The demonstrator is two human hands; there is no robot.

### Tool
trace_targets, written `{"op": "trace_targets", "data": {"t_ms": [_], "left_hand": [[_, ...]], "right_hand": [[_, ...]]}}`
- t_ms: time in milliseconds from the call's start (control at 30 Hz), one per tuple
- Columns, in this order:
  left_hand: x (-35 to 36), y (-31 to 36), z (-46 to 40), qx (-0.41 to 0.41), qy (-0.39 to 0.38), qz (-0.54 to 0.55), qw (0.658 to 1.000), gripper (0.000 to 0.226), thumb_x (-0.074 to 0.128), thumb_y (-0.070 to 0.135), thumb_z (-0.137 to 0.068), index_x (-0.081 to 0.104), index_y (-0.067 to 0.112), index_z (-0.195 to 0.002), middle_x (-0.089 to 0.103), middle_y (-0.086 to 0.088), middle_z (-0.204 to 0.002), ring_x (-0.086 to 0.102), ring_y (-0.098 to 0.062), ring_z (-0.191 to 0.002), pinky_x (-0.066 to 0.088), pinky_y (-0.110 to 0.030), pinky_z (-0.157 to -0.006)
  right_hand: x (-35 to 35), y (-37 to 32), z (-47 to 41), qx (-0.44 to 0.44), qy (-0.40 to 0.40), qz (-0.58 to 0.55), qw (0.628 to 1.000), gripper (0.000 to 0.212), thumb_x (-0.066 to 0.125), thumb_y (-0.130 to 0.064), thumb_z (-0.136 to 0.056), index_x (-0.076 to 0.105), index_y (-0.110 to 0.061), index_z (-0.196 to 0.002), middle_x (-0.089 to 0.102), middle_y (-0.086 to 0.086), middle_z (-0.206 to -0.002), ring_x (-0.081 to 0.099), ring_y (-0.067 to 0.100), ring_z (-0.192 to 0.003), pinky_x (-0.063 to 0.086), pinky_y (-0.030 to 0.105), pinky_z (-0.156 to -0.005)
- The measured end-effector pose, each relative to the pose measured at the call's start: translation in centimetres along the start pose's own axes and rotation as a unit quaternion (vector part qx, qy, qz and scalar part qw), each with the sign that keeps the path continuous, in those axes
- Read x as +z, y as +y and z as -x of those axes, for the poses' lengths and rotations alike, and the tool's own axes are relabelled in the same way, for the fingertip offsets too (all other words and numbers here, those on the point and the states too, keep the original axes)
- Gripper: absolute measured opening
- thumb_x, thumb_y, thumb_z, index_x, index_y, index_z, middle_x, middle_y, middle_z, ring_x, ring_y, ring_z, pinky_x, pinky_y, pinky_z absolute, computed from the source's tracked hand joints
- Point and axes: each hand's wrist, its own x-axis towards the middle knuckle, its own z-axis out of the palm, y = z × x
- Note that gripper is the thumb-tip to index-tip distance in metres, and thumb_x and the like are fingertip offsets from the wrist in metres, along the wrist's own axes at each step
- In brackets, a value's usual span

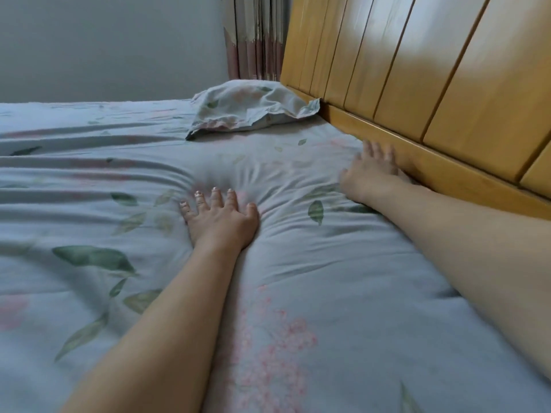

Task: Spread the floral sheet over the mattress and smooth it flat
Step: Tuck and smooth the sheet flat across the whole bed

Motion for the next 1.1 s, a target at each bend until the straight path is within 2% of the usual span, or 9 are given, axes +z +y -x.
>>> {"op": "trace_targets", "data": {"t_ms": [67, 167, 400, 733, 833, 900, 967, 1033, 1100], "left_hand": [[0.0, 0.0, 0.0, 0.000, -0.003, -0.004, 1.000, 0.070, 0.013, 0.058, -0.090, 0.018, 0.028, -0.153, 0.009, -0.002, -0.162, 0.002, -0.031, -0.148, -0.009, -0.057, -0.114], [-0.3, -0.1, 0.3, -0.004, -0.002, 0.013, 1.000, 0.071, 0.012, 0.059, -0.089, 0.018, 0.027, -0.153, 0.008, -0.002, -0.162, 0.001, -0.031, -0.148, -0.009, -0.056, -0.114], [-1.2, -1.9, 3.4, 0.018, -0.035, 0.029, 0.999, 0.080, 0.013, 0.072, -0.085, 0.016, 0.029, -0.153, 0.007, 0.000, -0.162, 0.001, -0.027, -0.148, -0.007, -0.054, -0.114], [-3.5, -5.4, 10.0, 0.034, -0.083, 0.016, 0.996, 0.112, 0.006, 0.094, -0.067, 0.016, 0.023, -0.153, 0.011, 0.003, -0.161, 0.007, -0.026, -0.148, 0.001, -0.056, -0.116], [-4.0, -6.0, 13.0, 0.038, -0.086, 0.015, 0.995, 0.113, 0.008, 0.094, -0.067, 0.019, 0.022, -0.152, 0.014, 0.002, -0.161, 0.009, -0.026, -0.148, 0.003, -0.057, -0.115], [-4.1, -6.2, 15.0, 0.037, -0.068, 0.017, 0.997, 0.112, 0.008, 0.093, -0.068, 0.021, 0.021, -0.152, 0.016, 0.002, -0.160, 0.010, -0.027, -0.148, 0.003, -0.059, -0.115], [-4.5, -5.9, 16.6, 0.030, -0.071, 0.019, 0.997, 0.111, 0.009, 0.092, -0.069, 0.021, 0.020, -0.152, 0.017, 0.002, -0.160, 0.009, -0.026, -0.148, 0.003, -0.060, -0.113], [-4.7, -5.7, 18.1, 0.021, -0.071, 0.016, 0.997, 0.110, 0.010, 0.091, -0.070, 0.021, 0.019, -0.152, 0.016, 0.002, -0.160, 0.009, -0.025, -0.148, 0.003, -0.061, -0.113], [-4.9, -5.6, 19.3, 0.011, -0.064, 0.013, 0.998, 0.110, 0.009, 0.091, -0.070, 0.020, 0.019, -0.152, 0.016, 0.003, -0.160, 0.009, -0.024, -0.148, 0.004, -0.061, -0.113]], "right_hand": [[-1.6, -2.2, 3.0, -0.105, 0.047, -0.075, 0.991, 0.065, 0.018, -0.047, -0.099, 0.013, -0.011, -0.154, 0.002, 0.008, -0.162, 0.002, 0.023, -0.149, -0.003, 0.045, -0.120], [0.3, -4.6, 8.7, -0.219, -0.027, -0.135, 0.966, 0.066, 0.020, -0.058, -0.097, 0.013, -0.027, -0.154, 0.006, 0.001, -0.162, 0.006, 0.019, -0.149, 0.000, 0.043, -0.119], [2.5, -0.1, 10.0, -0.110, -0.093, -0.108, 0.984, 0.067, 0.011, -0.066, -0.094, 0.004, -0.036, -0.153, -0.001, -0.003, -0.162, 0.000, 0.019, -0.149, -0.001, 0.039, -0.120], [2.2, 6.7, 15.3, -0.042, -0.126, -0.081, 0.988, 0.075, 0.007, -0.060, -0.097, 0.002, -0.012, -0.154, -0.001, 0.005, -0.162, 0.002, 0.018, -0.149, 0.000, 0.034, -0.121], [-0.2, 7.8, 17.3, -0.021, -0.169, -0.036, 0.985, 0.063, 0.011, -0.053, -0.100, 0.016, -0.020, -0.153, 0.012, 0.006, -0.161, 0.015, 0.023, -0.147, 0.012, 0.042, -0.119], [-3.4, 7.1, 18.0, -0.012, -0.145, 0.004, 0.989, 0.047, 0.019, -0.032, -0.101, 0.039, -0.024, -0.144, 0.033, 0.006, -0.154, 0.032, 0.027, -0.139, 0.022, 0.049, -0.114], [-5.5, 4.4, 19.2, -0.040, -0.035, 0.014, 0.998, 0.044, 0.027, -0.027, -0.098, 0.051, -0.016, -0.133, 0.046, 0.008, -0.144, 0.041, 0.027, -0.132, 0.020, 0.049, -0.112], [-5.3, 0.4, 21.6, -0.121, 0.034, -0.075, 0.989, 0.052, 0.027, -0.043, -0.097, 0.047, -0.013, -0.134, 0.044, 0.011, -0.144, 0.038, 0.027, -0.134, 0.017, 0.047, -0.113], [-3.0, -2.3, 24.2, -0.182, -0.027, -0.131, 0.974, 0.064, 0.021, -0.058, -0.096, 0.034, -0.020, -0.145, 0.027, 0.008, -0.156, 0.023, 0.024, -0.144, 0.011, 0.048, -0.116]]}}
